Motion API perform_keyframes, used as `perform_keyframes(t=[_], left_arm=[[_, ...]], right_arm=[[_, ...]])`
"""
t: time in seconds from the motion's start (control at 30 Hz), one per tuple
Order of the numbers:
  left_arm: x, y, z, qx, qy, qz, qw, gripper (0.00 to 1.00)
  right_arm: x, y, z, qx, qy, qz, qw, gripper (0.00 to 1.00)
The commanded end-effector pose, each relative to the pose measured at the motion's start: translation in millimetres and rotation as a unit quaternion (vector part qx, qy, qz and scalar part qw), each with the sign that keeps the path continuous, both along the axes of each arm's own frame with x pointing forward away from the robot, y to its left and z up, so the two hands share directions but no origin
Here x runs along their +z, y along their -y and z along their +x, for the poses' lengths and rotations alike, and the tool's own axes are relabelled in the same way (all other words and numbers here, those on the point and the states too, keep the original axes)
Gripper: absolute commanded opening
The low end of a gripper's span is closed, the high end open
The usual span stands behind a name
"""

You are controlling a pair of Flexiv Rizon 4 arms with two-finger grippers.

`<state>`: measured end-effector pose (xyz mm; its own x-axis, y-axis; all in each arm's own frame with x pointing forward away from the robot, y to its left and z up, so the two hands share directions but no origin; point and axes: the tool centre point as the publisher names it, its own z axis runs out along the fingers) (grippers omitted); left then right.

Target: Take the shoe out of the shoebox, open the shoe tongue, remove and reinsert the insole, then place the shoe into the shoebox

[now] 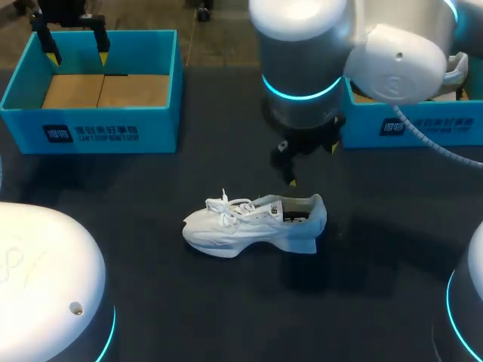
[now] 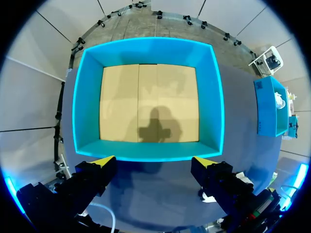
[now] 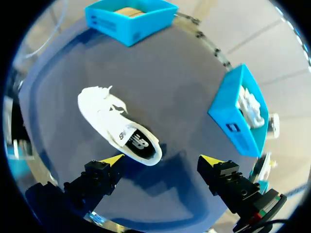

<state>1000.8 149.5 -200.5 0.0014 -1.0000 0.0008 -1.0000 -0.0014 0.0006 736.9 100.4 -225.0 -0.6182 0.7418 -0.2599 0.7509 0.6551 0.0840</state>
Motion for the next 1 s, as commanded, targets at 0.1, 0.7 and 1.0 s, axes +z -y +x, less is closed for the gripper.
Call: perform_keyframes(t=[0.1,0.7,1.0], left_arm=[[0,0,-0.4,0.000,0.000,0.000,1.000,1.00],[0,0,-0.4,0.000,0.000,0.000,1.000,1.00],[0,0,-0.4,0.000,0.000,0.000,1.000,1.00]], right_arm=[[-2,15,-1.0,0.261,-0.060,0.080,0.960,1.00],[-2,15,-1.0,0.261,-0.060,0.080,0.960,1.00],[-13,35,-7.7,0.322,0.032,0.221,0.920,1.00]])
